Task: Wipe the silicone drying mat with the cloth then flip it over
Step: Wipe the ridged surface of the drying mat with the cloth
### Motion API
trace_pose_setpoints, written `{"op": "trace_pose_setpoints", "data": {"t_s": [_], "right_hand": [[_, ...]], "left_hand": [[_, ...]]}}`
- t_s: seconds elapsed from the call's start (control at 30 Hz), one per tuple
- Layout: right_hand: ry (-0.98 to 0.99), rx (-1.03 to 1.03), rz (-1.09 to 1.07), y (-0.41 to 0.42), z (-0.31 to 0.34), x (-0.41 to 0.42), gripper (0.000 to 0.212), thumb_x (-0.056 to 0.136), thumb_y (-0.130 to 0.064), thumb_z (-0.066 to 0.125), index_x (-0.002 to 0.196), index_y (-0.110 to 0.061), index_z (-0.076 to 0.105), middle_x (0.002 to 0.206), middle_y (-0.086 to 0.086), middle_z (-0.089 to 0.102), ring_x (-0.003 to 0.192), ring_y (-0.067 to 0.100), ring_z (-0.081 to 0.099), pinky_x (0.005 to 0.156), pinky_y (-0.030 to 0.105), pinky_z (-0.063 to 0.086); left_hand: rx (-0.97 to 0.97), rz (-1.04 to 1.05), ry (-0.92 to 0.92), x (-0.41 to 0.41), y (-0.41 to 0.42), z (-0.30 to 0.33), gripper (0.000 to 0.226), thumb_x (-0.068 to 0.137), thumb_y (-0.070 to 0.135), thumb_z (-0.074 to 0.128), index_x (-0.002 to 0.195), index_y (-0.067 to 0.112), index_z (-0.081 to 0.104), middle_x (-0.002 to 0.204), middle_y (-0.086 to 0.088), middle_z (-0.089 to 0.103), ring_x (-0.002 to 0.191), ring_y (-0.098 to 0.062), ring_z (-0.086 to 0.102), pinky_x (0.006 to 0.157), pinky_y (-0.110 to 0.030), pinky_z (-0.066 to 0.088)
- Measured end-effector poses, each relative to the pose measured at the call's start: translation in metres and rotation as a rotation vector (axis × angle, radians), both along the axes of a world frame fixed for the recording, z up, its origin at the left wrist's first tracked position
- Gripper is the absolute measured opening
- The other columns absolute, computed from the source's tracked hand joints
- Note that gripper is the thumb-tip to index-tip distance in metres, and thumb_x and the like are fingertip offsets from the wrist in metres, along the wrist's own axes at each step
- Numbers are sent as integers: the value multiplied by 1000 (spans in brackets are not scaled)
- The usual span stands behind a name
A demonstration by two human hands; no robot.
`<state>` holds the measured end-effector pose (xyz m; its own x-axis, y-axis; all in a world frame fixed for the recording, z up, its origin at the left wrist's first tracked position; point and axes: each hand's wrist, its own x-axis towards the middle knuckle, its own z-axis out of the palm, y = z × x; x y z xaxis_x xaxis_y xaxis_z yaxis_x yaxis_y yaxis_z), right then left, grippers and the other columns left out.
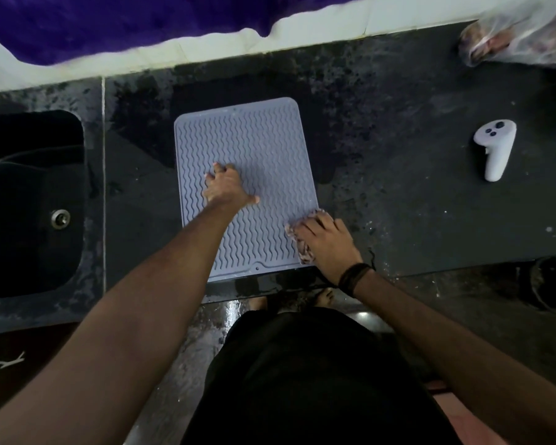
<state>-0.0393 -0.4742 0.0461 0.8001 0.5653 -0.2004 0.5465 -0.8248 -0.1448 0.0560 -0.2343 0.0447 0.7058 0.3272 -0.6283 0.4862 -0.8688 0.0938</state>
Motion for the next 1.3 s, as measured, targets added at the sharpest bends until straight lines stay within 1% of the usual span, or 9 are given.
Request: {"op": "trace_pose_setpoints", "data": {"t_s": [0.1,0.23,0.43,0.57,0.7,0.83,1.0,1.17,1.3], "right_hand": [[61,-28,32,-3,6,7,40,87,-20,55,127,-22,57,126,1,59,121,27,46,94,40,35],[-28,107,-97,29,22,61,43,80,-17,62,123,-19,59,120,3,62,115,28,47,90,39,35],[-36,48,-152,89,4,145,49,86,-11,54,135,-15,49,133,7,54,125,31,41,98,43,35],[-28,62,-148,75,-18,120,42,91,-14,50,133,-14,52,131,8,56,123,32,44,97,44,35],[-3,26,-70,43,-12,75,47,80,-20,66,126,-17,58,126,5,60,120,31,48,92,44,40],[73,-29,-7,34,5,73,51,74,-27,72,123,-24,60,122,-1,61,118,26,46,92,38,36],[-73,164,-157,94,20,144,52,78,-11,64,129,-21,57,130,2,58,123,27,44,99,42,38],[6,68,-152,139,-2,179,60,87,-11,59,143,-20,42,144,4,45,134,30,33,109,44,31],[-28,66,-116,119,-14,149,46,92,-17,53,138,-19,47,139,3,50,130,28,38,107,42,33]], "left_hand": [[46,-45,14,1,-1,3,130,80,49,84,163,8,-8,171,-18,-3,156,-42,4,123,-64,15],[128,-225,30,17,5,7,147,70,57,87,160,14,-21,168,-13,-26,155,-36,-18,120,-70,0],[-15,-289,79,40,21,5,151,62,53,94,162,30,-16,168,-1,-29,155,-35,-20,119,-73,4],[-72,-263,50,39,28,-4,152,59,50,96,162,31,-13,167,1,-29,155,-35,-20,117,-73,5],[-82,-248,28,38,30,-8,154,57,49,97,163,32,-13,168,3,-28,156,-33,-20,118,-72,5],[-83,-190,15,35,27,-7,162,57,49,97,160,21,-24,169,2,-27,156,-29,-20,121,-69,5],[-62,-227,28,33,38,-7,162,56,66,90,159,22,-27,162,-4,-40,151,-29,-32,121,-66,-6],[-109,-268,-21,28,55,-25,165,49,82,82,156,29,-33,159,2,-45,148,-24,-39,119,-67,-13],[-137,-273,-83,26,62,-43,168,42,92,75,149,35,-42,154,7,-52,143,-20,-45,112,-63,-27]]}}
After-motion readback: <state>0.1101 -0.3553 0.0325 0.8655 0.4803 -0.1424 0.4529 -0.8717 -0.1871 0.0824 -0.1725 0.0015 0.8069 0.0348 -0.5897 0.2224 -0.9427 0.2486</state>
